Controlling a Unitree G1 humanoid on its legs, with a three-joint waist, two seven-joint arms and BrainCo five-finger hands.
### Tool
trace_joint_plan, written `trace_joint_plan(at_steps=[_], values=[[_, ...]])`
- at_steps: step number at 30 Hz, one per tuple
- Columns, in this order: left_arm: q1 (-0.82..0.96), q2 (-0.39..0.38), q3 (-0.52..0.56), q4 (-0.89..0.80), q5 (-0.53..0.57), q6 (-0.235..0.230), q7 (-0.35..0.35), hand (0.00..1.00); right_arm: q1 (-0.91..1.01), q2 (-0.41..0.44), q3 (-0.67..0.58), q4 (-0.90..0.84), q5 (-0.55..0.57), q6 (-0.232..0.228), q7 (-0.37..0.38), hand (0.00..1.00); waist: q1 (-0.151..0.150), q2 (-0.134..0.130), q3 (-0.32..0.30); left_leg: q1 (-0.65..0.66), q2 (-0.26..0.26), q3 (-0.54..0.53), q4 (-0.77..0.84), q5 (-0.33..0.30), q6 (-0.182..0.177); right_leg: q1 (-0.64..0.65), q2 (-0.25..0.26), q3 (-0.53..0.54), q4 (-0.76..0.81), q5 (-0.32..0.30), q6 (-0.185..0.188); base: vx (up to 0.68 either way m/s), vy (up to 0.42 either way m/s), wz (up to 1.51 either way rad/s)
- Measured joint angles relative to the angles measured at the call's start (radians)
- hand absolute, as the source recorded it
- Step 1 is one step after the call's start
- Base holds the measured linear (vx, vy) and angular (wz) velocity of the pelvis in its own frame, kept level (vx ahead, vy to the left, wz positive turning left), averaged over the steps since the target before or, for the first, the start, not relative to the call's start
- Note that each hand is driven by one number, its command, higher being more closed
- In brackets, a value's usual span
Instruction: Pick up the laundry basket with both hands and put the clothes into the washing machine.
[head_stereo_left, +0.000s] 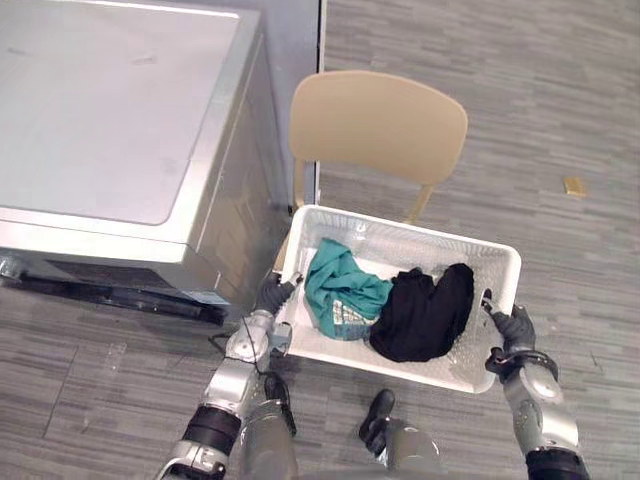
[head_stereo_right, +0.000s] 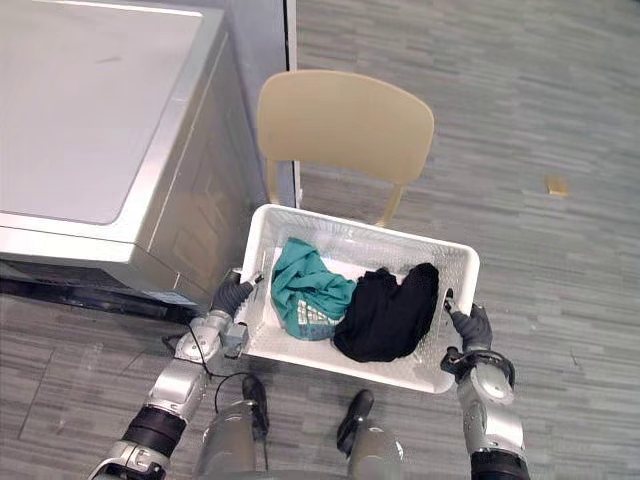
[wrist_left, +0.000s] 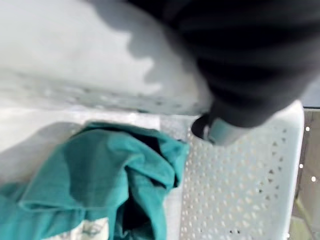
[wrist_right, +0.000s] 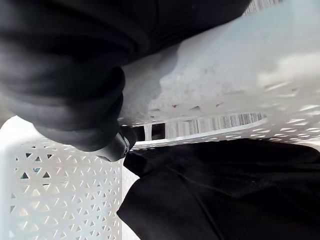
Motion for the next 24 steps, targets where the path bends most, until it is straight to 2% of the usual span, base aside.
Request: trace_joint_plan(at_steps=[2,10,18,24], values=[[-0.008,0.0,0.0,0.002,-0.002,-0.001,0.003,1.0,-0.012,-0.011,0.004,0.004,0.0,0.001,0.0,1.0,-0.001,0.002,0.01,-0.012,-0.001,0.011,0.001,0.002,0.003,-0.024,-0.001,0.011,0.012,0.001,-0.001,-0.03,0.011,-0.24],[-0.187,0.024,0.022,0.117,-0.003,0.002,0.06,1.0,-0.218,-0.064,0.056,0.109,0.001,0.018,-0.031,1.0,-0.01,0.0,0.139,-0.062,-0.005,0.041,0.011,0.019,0.02,-0.13,-0.028,0.052,0.089,0.004,-0.008,-0.08,0.011,-0.12],[-0.389,0.058,0.096,0.257,0.005,0.009,0.104,1.0,-0.471,-0.072,0.122,0.287,0.001,0.019,-0.074,1.0,-0.005,0.001,0.193,-0.159,-0.011,0.031,0.02,0.041,0.03,-0.225,-0.039,0.048,0.104,0.02,-0.026,-0.05,0.004,0.01],[-0.487,0.108,0.155,0.314,0.023,0.014,0.143,1.0,-0.638,-0.06,0.159,0.374,-0.01,0.017,-0.108,1.0,0.014,0.007,0.228,-0.212,-0.005,0.02,0.015,0.062,0.036,-0.262,-0.035,0.031,0.08,0.042,-0.035,0.01,-0.005,0.01]])
